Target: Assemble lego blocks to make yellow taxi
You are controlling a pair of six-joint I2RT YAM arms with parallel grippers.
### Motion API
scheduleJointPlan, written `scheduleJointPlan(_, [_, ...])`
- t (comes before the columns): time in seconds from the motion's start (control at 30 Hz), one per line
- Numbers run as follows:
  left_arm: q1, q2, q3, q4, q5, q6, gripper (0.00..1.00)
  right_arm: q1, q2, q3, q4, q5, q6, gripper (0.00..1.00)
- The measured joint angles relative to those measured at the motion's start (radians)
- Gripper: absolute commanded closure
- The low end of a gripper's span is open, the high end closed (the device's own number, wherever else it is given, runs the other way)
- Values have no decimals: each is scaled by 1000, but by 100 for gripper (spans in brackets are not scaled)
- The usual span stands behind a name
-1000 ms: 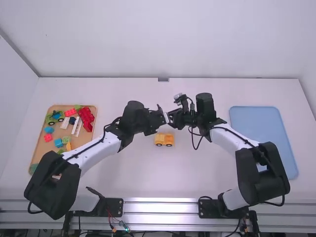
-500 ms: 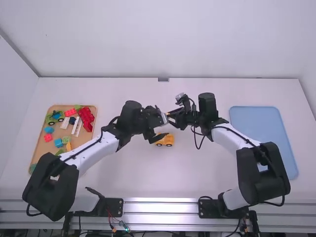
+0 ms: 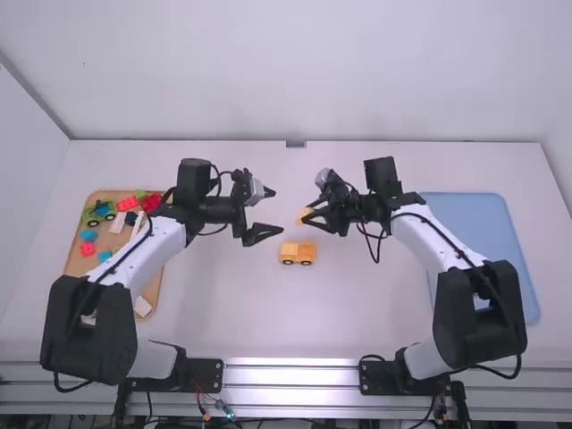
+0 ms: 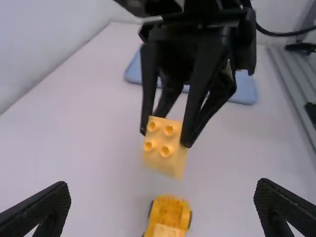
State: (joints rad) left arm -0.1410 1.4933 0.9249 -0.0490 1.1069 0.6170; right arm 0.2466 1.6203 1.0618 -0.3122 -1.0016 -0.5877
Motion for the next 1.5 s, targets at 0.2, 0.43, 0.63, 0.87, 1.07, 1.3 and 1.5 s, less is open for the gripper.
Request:
scheduleJointPlan(0.2, [0,79,0,0,96,11,1,63,0,122,-250,-8,-279,76])
scheduleJointPlan(0.43, [-8,81,0,-3,130,11,11,112,0,167,-290,24,-401,78])
scheduleJointPlan(0.63, [-48,81,0,-14,101,11,21,125,0,167,-291,38,-417,80])
scheduleJointPlan(0.87, [-48,81,0,-16,93,26,33,99,0,167,-293,40,-417,80])
scheduleJointPlan(1.07, [-52,81,0,-14,93,36,42,100,0,167,-293,40,-409,80])
scheduleJointPlan(1.3, [-54,81,0,-15,93,64,52,100,0,167,-293,35,-389,80])
scheduleJointPlan(1.5, [-55,81,0,-14,93,65,62,100,0,167,-293,31,-383,80])
